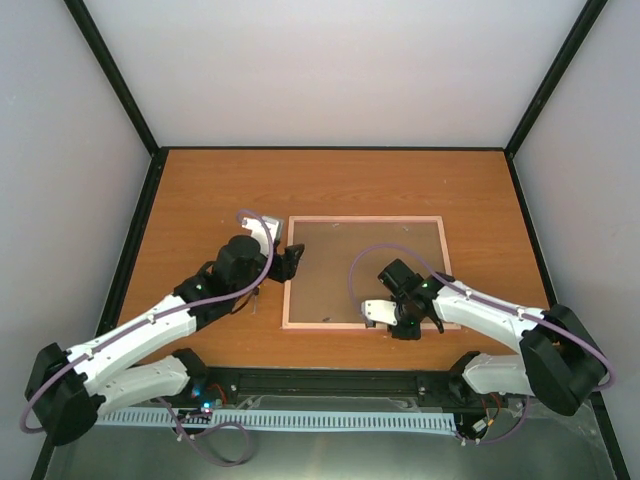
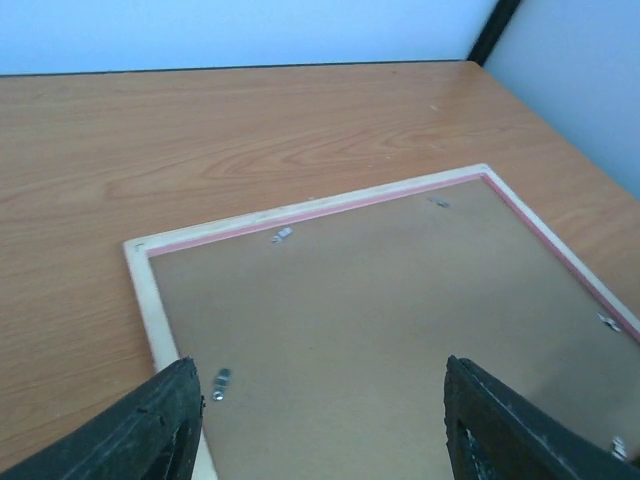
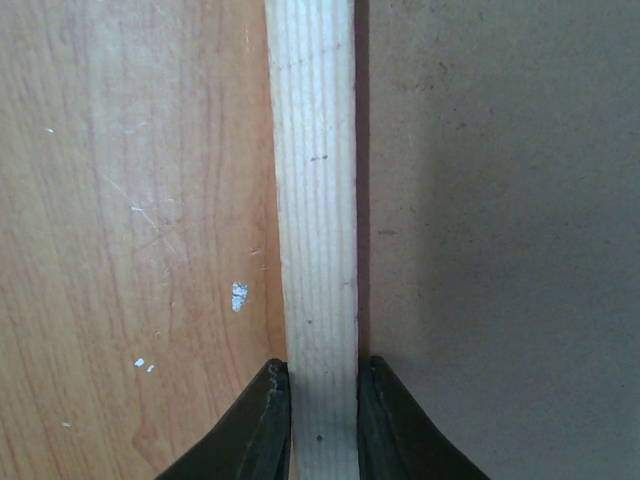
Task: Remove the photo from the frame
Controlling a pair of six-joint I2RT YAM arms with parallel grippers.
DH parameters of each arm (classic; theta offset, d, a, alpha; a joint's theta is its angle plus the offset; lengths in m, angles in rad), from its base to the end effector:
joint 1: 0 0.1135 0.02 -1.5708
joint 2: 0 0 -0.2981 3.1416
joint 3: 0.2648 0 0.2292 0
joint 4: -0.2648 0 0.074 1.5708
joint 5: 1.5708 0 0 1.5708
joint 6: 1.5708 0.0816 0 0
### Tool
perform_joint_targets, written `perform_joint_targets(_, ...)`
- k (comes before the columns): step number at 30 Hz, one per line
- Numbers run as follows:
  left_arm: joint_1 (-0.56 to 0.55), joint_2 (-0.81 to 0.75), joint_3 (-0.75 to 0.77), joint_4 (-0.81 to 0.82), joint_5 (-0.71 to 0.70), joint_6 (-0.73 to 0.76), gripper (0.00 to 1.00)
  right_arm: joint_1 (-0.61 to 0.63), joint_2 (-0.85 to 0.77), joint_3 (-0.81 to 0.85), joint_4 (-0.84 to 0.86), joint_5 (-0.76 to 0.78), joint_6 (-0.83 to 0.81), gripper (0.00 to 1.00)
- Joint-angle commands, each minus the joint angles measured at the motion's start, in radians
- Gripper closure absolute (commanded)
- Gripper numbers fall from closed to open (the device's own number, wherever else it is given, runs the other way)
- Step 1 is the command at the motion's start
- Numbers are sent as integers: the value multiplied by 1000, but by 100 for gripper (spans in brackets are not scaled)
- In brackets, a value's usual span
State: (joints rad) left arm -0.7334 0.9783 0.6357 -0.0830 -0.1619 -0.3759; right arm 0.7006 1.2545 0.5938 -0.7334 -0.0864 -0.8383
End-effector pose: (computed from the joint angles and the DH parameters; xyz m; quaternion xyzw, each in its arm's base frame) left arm 0.1743 -0.1394 0.2792 0.1058 0.8322 -0.2266 0.4949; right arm 0.1224 0.1124 0.1555 -0.6951 0.7122 0.0368 0.0909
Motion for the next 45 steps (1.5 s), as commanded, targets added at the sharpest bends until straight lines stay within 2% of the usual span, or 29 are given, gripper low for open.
perform_joint_targets(1, -73, -27, 55, -147, -68, 49, 34, 11, 32, -56, 68, 67, -4, 85)
perform_joint_targets(2, -92, -38, 48, -158, -75, 51, 35, 11, 36, -56, 73, 78, 1, 93)
perform_joint_targets(3, -109, -46, 38, -166, -77, 56, 36, 11, 33, -51, 71, 87, 5, 97)
perform_joint_targets(7, -199, -43, 23, -205, -110, 75, 36, 10, -21, 7, -4, 93, -16, 97)
perform_joint_targets(14, -517, -13, 63, -254, -180, 199, 39, 5, -87, 208, -192, 8, -25, 97)
perform_joint_targets(17, -599, 24, 69, -245, -145, 224, 43, -1, -75, 274, -255, -16, -32, 97)
perform_joint_targets(21, -677, 104, 89, -249, -181, 252, 43, -18, -53, 336, -298, -30, -51, 97)
perform_joint_targets(26, -710, 259, 150, -293, -333, 325, 36, -30, -32, 404, -347, -78, -53, 97)
perform_joint_targets(30, -715, 354, 178, -264, -425, 431, 34, -30, -25, 434, -368, -119, -40, 97)
perform_joint_targets(39, -717, 570, 236, -141, -574, 674, 36, -30, -18, 439, -376, -141, -29, 97)
perform_joint_targets(45, -741, 600, 250, -31, -601, 782, 43, -30, -9, 439, -377, -146, -24, 97)
